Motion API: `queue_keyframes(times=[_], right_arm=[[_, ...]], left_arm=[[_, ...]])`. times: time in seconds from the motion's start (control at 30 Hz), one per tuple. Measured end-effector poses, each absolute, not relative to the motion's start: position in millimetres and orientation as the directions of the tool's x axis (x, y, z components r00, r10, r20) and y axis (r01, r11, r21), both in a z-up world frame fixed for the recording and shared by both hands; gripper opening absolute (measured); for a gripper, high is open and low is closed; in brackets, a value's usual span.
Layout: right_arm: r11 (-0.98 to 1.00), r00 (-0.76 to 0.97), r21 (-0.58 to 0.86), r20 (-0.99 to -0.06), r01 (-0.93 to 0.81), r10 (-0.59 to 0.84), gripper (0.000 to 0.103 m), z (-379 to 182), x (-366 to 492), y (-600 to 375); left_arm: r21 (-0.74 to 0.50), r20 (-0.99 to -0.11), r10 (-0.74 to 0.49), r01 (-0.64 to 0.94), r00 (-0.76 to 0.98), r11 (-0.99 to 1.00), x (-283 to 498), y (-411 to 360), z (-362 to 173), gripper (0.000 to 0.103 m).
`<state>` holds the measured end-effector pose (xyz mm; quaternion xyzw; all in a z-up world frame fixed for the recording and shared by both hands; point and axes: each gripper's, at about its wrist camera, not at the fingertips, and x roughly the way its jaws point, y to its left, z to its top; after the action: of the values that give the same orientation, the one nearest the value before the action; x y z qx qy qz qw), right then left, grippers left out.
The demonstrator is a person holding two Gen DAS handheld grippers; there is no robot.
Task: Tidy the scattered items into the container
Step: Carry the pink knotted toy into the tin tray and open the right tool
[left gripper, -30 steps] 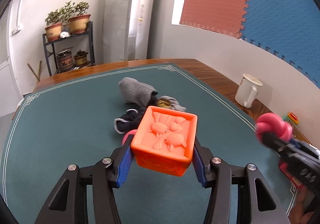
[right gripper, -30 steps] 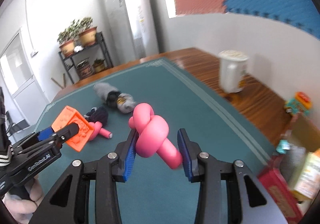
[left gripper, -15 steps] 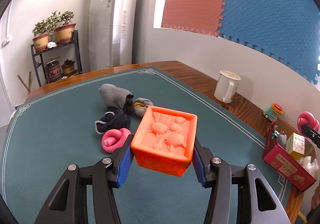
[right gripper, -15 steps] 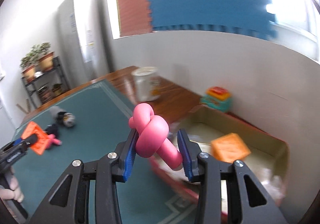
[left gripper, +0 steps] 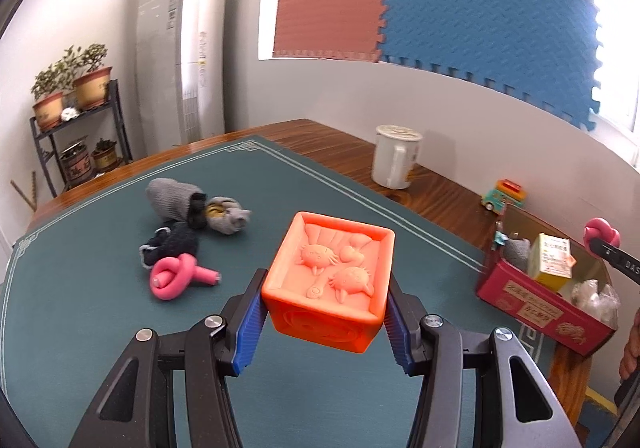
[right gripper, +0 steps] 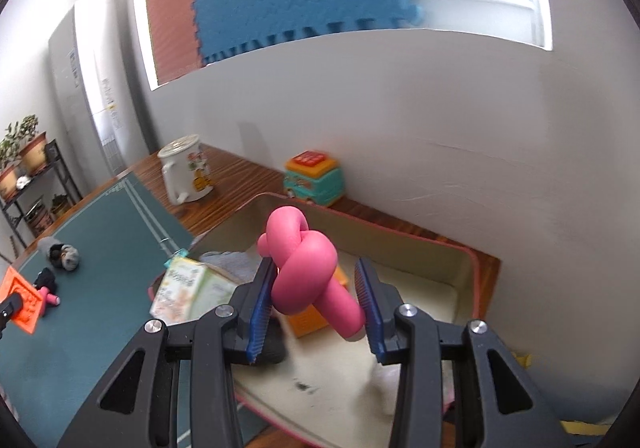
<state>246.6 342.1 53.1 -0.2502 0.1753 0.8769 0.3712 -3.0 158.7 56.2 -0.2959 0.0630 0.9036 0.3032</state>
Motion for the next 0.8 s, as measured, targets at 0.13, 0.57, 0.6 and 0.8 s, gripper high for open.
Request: queue_keyframes(times=[0.13,0.57,0.6,0.8], right_arm=[[-0.648,-0.597,0.132,-0.559,-0.750,0.576,0.044,52.7,261.4,353.4],[-0.694,-0.614,0.154,-0.623,-0.703,0.484,0.047,32.5,287.1,378.0],[-0.709,-0.622,0.152,-0.626,-0.689,0.470,0.050,31.3,287.5,376.0],[-0.706,-0.669,0.194,-0.557,-0.682,0.492,0.080,39.2,306.0,376.9]], left_arm=[[-0.069,-0.579,0.536,-0.617,-0.615,-0.784,7.9,175.5,59.6,0.055],[-0.094,-0.606,0.659,-0.783,-0.445,-0.615,62.0,274.5,69.5,0.055],[-0.096,-0.607,0.666,-0.792,-0.433,-0.603,65.9,280.3,70.6,0.055],[-0.070,-0.624,0.685,-0.846,-0.376,-0.528,92.2,330.7,69.8,0.055]])
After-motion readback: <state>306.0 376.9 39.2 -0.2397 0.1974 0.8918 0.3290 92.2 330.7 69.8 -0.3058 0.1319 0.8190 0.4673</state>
